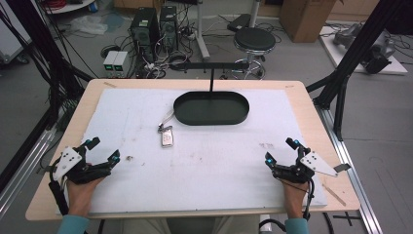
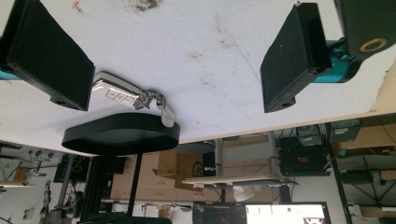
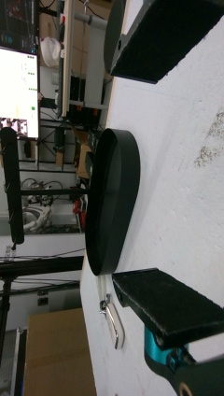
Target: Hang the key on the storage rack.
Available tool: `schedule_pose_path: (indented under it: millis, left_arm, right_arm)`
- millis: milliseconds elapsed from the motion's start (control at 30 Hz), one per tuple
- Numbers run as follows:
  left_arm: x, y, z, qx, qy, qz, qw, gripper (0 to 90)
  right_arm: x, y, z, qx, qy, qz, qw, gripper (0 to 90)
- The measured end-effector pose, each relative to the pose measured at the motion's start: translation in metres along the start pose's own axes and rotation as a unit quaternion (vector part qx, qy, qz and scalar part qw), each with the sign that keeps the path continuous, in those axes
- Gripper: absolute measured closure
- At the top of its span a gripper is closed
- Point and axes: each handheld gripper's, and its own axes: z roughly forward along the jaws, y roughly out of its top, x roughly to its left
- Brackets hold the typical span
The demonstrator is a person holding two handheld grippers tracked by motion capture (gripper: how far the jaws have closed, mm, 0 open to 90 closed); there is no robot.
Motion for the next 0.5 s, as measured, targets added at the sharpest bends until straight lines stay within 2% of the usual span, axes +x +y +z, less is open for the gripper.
schedule_pose_path:
  millis: [100,233,433,500]
  left_arm:
    - [0.002,0.01,0.002,0.009,-0.001,0.009,0.9999,10.5]
    - [0.002,0.028,0.011,0.024,-0.006,0.01,0.9996,10.8]
    - [0.001,0.059,0.03,0.057,-0.016,0.037,0.9976,11.0]
    - [0.0,0.068,0.037,0.067,-0.017,0.036,0.9969,11.0]
  right_arm:
    - [0.0,0.0,0.0,0.001,0.0,0.0,1.0,2.6]
    - [0.0,0.0,0.0,0.0,0.0,0.002,1.0,2.6]
    - [0.0,0.0,0.0,0.0,0.0,0.001,1.0,2.6]
    - [0.0,0.0,0.0,0.0,0.0,0.001,1.0,2.6]
